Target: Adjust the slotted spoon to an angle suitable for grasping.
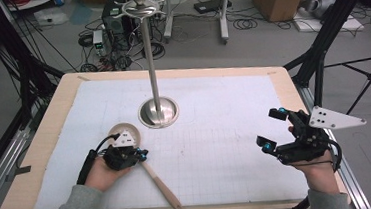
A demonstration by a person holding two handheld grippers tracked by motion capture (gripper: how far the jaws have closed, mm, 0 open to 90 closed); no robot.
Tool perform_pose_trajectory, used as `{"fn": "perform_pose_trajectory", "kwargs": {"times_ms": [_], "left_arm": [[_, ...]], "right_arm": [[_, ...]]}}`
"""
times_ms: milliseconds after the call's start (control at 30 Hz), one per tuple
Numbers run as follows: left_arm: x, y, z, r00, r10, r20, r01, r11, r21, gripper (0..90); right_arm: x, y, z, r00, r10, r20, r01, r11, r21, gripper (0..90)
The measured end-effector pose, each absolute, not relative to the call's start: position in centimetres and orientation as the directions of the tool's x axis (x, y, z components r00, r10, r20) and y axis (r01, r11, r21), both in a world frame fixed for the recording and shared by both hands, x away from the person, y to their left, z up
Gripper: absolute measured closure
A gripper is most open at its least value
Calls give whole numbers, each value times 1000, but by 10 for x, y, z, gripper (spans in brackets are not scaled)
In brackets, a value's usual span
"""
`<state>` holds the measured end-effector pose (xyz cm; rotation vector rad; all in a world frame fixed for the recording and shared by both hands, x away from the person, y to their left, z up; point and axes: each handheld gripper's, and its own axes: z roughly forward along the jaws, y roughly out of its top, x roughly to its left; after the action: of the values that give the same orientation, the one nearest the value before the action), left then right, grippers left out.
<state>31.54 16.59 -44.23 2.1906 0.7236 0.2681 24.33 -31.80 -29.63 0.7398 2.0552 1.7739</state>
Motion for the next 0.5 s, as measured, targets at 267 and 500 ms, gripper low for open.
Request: {"fn": "perform_pose_trajectory", "kwargs": {"times_ms": [267, 500], "left_arm": [[309, 184, -442, 795, 605, -40, 423, -507, 751, 898], [305, 195, -442, 799, 594, -92, 408, -424, 808, 898]], "right_arm": [[244, -319, -296, -808, 582, 89, 172, 89, 981, 30], [245, -316, -296, -814, 574, 86, 171, 96, 981, 31]]}}
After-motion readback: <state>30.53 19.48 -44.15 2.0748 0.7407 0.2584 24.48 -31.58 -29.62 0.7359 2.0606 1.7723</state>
